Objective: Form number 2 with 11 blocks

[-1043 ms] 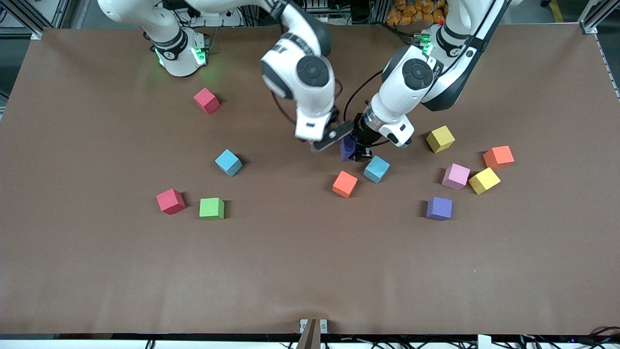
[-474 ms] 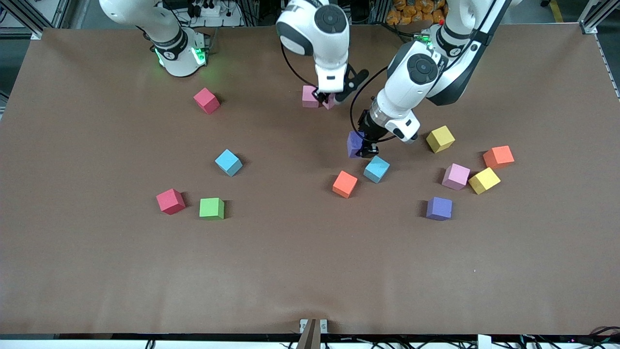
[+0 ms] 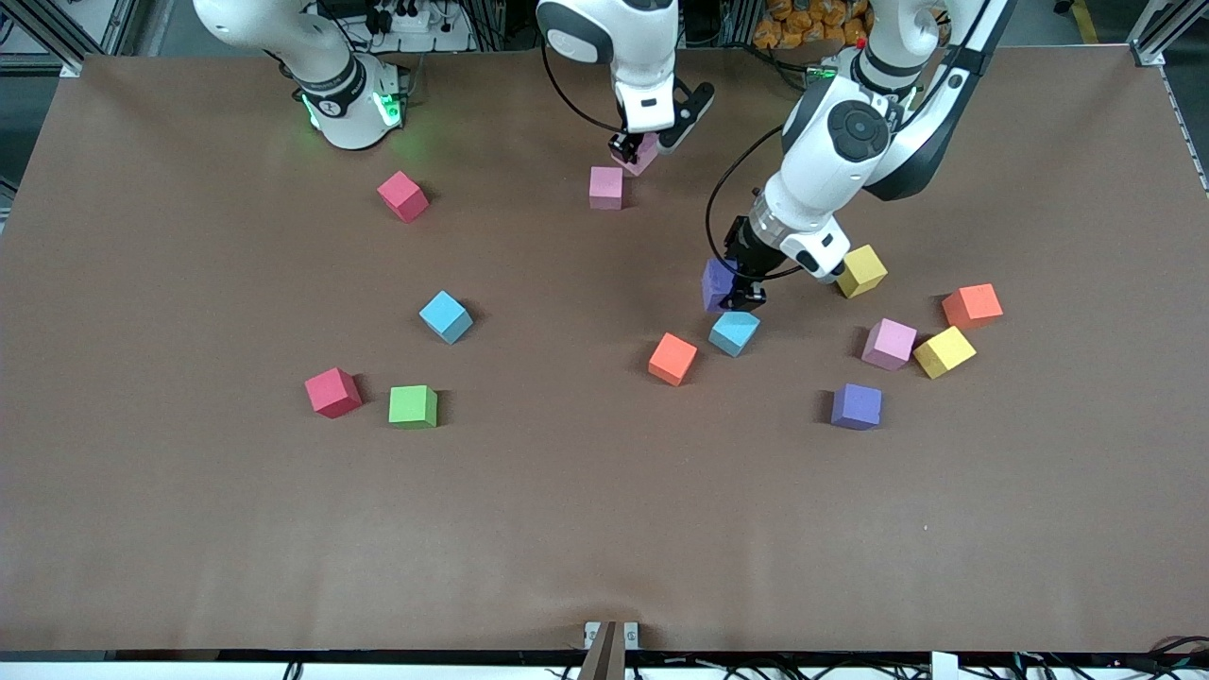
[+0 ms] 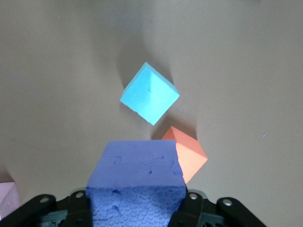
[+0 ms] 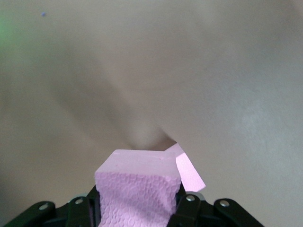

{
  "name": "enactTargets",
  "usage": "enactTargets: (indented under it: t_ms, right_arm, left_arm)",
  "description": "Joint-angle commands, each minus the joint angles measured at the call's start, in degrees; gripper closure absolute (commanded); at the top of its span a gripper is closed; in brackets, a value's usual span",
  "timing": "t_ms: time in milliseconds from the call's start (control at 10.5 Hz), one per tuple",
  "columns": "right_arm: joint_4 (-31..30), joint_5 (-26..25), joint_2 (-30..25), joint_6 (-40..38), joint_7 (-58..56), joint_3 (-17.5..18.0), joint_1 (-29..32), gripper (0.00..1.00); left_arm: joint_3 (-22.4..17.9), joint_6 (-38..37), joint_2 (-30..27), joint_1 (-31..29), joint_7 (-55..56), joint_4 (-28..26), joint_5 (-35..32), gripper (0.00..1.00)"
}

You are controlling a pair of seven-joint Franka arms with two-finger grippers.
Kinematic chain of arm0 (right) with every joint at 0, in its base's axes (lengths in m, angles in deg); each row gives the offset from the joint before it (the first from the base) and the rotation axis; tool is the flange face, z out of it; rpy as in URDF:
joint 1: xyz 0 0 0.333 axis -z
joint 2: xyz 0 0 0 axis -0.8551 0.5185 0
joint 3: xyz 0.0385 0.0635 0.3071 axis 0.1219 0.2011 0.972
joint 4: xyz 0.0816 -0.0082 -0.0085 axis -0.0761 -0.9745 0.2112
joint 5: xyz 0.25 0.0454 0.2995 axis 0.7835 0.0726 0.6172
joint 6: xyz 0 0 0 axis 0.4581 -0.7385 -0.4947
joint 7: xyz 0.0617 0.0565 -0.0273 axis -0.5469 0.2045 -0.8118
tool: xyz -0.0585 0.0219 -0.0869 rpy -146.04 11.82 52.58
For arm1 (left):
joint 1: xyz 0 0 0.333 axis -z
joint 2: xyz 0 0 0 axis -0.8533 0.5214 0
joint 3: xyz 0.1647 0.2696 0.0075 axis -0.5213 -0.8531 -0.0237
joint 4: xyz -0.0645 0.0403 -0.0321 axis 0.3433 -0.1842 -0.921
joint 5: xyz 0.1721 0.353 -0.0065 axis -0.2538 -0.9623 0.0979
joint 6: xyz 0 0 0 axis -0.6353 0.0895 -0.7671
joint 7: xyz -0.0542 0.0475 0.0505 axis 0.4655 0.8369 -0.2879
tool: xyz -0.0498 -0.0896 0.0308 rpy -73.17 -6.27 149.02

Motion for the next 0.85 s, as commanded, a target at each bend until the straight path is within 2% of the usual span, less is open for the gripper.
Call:
enactTargets:
  t_ms: [0, 190, 285, 759]
  right_arm:
    - [-1.19, -1.14, -0.73, 2.66, -12.47, 0.85, 1.11, 1.00]
    - [-0.05, -1.05, 1.28, 5.46, -25.91, 0.50, 1.98, 1.00]
    - [0.83, -0.88, 2.95, 6.17, -30.15, 0.15, 1.90, 1.00]
    - [1.89, -0.53, 8.93, 8.98, -35.98, -0.03, 1.11, 1.00]
  left_arm:
    - [1.11, -0.89, -2.37, -2.32, -2.37, -2.06, 0.61, 0.69]
    - [1.46, -1.06, -4.13, -4.42, -3.77, -3.30, 0.61, 0.70]
    - [1.81, -3.50, -4.66, -5.21, -5.00, -3.39, 0.61, 0.73]
    - [1.90, -8.78, -4.93, -8.11, -6.59, -2.78, 0.61, 0.72]
